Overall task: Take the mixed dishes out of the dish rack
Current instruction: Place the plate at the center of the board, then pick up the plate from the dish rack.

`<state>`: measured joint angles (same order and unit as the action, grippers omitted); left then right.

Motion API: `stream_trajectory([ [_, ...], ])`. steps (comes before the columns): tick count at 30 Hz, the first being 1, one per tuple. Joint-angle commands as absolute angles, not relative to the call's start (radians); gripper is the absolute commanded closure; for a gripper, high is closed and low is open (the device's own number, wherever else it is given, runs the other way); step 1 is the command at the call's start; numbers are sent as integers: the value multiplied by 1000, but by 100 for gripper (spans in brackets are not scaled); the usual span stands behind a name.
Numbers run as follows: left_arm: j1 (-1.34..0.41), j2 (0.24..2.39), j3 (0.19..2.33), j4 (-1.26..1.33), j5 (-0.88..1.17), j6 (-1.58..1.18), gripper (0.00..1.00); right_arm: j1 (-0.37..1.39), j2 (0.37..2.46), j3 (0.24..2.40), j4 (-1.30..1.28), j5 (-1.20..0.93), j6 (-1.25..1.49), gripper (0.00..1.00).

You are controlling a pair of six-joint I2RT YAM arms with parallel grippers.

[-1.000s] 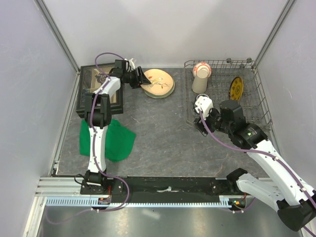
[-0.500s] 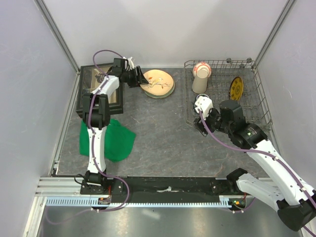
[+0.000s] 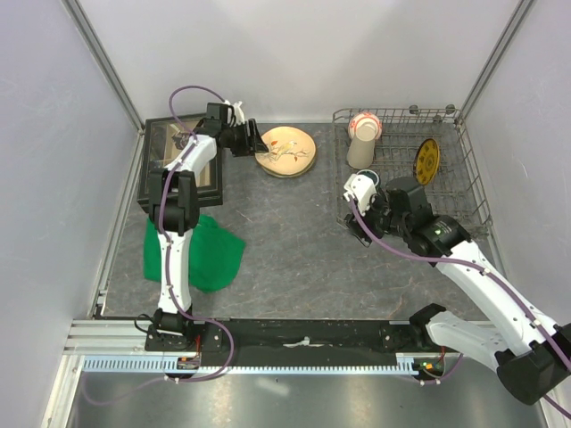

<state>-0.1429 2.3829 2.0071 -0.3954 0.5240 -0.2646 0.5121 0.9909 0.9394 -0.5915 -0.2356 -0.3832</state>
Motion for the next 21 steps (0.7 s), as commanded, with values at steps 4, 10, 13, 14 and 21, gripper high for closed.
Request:
stream_trajectory([
  [4, -155, 2254, 1999, -410, 482, -184, 32, 509, 992, 962, -546, -187, -397, 32],
  [10, -155, 2091, 1916, -434, 459, -132, 30, 509, 1055, 1005, -482, 79, -354, 32],
  [13, -156, 2019, 1884, -491, 462, -74, 28, 509, 1104, 1032, -453, 231, -308, 32],
  [14, -156, 1970, 1872, -503, 463, -54, 27, 508, 1112, 1035, -434, 254, -301, 33],
  [21, -156, 1740, 1763, -650, 416, 204, 25, 509, 1111, 967, -347, 273, -259, 32],
])
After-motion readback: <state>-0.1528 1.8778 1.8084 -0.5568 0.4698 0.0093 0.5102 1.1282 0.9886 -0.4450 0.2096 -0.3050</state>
